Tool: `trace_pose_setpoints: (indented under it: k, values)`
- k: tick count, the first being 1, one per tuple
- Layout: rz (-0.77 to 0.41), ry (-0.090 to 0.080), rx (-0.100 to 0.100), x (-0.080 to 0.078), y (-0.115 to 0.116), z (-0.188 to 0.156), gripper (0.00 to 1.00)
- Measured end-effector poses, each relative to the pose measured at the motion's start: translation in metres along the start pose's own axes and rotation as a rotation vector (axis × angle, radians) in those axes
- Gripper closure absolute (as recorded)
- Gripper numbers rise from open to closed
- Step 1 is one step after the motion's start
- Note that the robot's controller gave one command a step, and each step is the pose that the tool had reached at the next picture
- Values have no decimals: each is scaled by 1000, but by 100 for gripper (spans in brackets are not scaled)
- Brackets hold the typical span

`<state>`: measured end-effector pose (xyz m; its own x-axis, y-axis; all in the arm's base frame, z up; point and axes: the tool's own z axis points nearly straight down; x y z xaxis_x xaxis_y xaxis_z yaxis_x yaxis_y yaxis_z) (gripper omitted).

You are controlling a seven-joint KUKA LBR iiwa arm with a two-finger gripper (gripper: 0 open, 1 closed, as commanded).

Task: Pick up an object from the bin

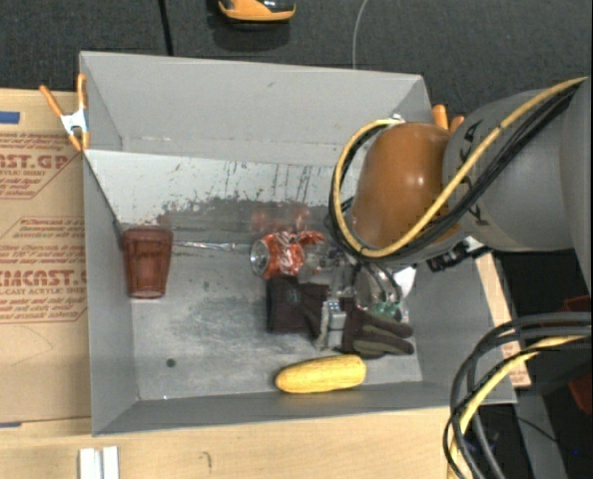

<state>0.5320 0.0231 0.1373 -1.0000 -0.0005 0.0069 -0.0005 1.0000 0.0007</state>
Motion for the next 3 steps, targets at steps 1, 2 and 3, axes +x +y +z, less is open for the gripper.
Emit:
trace_pose_setpoints:
  k: [1,2,3]
  values:
    - [0,-7,0,-2,0,-4,0]
    - [-98,-6,1,4,-12,51,100]
    - [-98,-6,1,4,-12,51,100]
